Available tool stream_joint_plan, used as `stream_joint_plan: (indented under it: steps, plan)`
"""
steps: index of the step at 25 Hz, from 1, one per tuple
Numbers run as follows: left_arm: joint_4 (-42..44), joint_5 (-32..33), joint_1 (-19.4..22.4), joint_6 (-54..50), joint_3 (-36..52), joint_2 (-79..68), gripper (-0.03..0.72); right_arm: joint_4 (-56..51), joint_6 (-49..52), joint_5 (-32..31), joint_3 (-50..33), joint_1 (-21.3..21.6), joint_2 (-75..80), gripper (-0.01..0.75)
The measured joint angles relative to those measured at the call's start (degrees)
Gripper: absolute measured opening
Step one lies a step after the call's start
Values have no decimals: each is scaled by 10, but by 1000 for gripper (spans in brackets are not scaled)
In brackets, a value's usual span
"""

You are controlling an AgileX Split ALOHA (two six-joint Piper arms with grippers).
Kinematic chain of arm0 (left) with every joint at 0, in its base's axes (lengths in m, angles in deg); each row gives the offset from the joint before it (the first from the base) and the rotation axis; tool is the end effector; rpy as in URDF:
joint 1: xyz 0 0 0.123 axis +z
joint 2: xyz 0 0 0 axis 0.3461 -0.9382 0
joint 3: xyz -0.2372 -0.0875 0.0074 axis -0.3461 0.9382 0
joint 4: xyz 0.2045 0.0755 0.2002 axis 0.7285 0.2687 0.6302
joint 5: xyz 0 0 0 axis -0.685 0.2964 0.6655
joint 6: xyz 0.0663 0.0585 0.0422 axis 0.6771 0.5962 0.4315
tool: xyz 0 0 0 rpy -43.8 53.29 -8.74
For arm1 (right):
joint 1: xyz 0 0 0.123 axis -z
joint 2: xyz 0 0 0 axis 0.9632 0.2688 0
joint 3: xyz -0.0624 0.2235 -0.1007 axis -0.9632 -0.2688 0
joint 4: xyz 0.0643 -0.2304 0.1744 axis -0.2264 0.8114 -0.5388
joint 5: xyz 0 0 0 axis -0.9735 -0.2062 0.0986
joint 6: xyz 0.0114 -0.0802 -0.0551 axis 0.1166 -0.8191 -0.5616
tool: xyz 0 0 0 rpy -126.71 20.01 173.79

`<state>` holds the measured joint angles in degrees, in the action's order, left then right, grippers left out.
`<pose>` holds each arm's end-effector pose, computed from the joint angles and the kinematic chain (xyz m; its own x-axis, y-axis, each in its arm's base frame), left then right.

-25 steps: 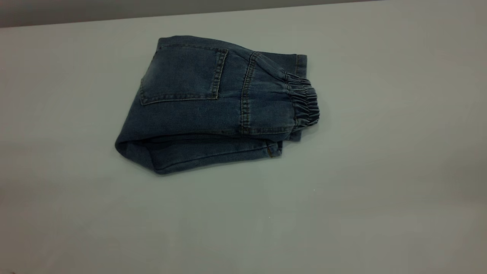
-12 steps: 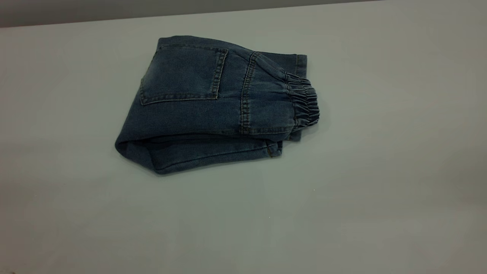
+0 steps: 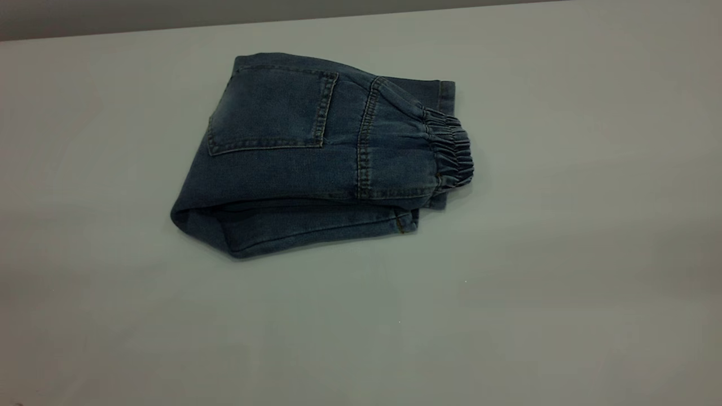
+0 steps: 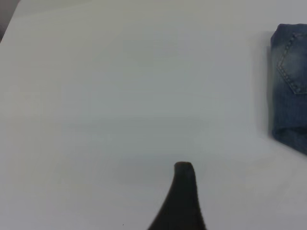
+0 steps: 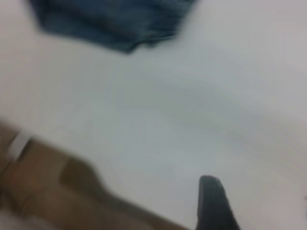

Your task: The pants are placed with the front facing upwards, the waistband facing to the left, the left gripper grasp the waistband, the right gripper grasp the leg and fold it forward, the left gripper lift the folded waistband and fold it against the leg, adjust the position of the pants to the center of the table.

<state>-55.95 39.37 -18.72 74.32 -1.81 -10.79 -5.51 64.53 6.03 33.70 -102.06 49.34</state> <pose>0.0828 0.0069 0.2900 -0.5239 0.0023 -0.8518 -0.0579 0.9976 0.0384 0.1072 0.0541 0.2686 -0.6555 -0.2408 -0.7158 -0.3943 0.9175 0.0525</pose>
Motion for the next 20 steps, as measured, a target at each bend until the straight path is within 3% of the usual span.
stream_joint_plan:
  steps: [5, 9, 20]
  plan:
    - [0, 0, 0, 0, 0, 0, 582, 3, -1, 0, 0, 172, -37, 337]
    - [0, 0, -13, 0, 0, 0, 582, 3, -1, 0, 0, 249, -118, 337]
    - [0, 3, -22, 0, -1, 37, 582, 2, -1, 1, 0, 260, -172, 337]
